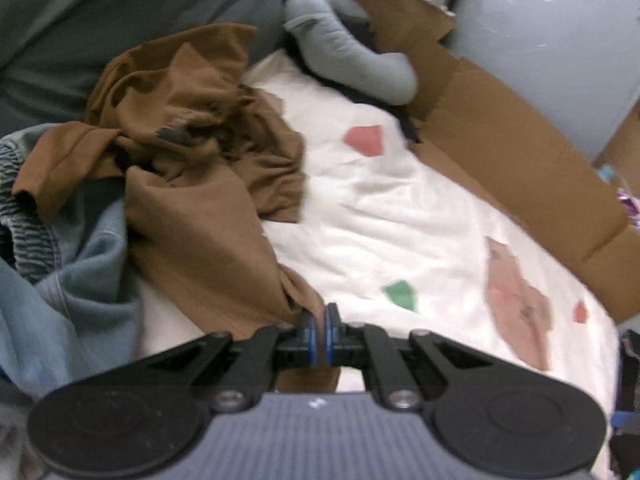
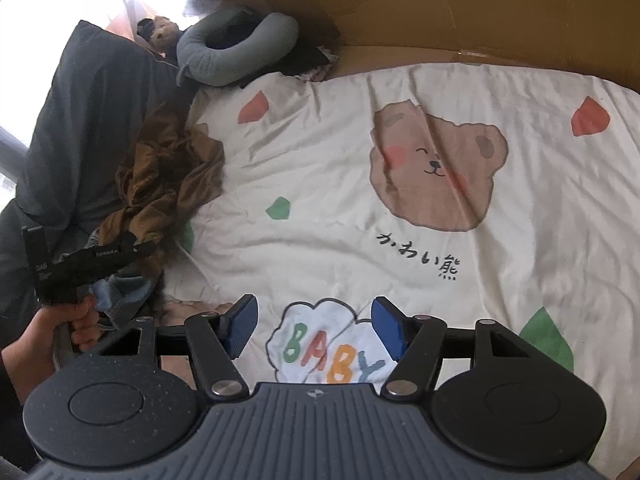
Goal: Fold clothes
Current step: 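Close the left tool on the brown T-shirt edge, then grasp the brown T-shirt with the right tool while the left tool holds it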
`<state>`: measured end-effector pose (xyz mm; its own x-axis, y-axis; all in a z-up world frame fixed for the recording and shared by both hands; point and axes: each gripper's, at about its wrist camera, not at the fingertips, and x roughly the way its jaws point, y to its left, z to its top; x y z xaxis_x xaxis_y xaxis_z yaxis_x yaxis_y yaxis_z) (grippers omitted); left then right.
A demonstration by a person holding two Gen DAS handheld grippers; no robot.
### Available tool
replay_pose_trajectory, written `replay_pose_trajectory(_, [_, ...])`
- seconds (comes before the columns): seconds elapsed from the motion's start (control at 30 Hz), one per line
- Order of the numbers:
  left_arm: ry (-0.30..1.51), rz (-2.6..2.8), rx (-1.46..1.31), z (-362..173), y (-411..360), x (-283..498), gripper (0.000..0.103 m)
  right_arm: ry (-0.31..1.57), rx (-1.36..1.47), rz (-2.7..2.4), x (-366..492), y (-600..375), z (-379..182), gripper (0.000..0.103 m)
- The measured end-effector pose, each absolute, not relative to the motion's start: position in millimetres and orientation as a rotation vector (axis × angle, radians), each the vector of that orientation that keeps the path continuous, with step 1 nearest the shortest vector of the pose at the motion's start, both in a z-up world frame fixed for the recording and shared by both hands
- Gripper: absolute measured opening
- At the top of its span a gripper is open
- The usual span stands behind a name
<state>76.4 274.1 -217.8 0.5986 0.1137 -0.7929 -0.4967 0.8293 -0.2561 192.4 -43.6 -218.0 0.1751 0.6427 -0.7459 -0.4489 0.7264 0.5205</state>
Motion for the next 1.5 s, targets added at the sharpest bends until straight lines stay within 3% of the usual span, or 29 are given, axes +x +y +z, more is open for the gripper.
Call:
replay_pose_trajectory(0.23, [0.846,0.280,-0.523,-193,235,67,0.004,1.167,0.248,0.831,185,-34,-210,0.068])
replay_pose_trajectory(0.33, [0.833,0.221,-0.534,-184,218,64,0.004,1.174,0.271,0.854,181,-29,-207,0.076])
replay_pose_trajectory(0.53, [0.854,0.090,-0.523,-177,179,67,0.004,1.201,0.381,0.888,177,-23,-208,0.080])
replay_pose_trajectory(1.3, [0.874,-0.202,-0.597,-184,120,50,0.004,1.408,0.647,0.936,167,-2,-257,0.080])
replay_pose_trajectory(1.4, [0.888,-0.220,-0.592,-186,120,49,0.004,1.412,0.657,0.956,167,0,-259,0.064])
replay_pose_trajectory(1.47, [0.910,-0.222,-0.586,-189,119,49,0.004,1.416,0.644,0.969,166,2,-259,0.039])
replay_pose_trajectory(1.5, [0.921,-0.222,-0.583,-190,119,48,0.005,1.415,0.637,0.978,165,4,-259,0.033])
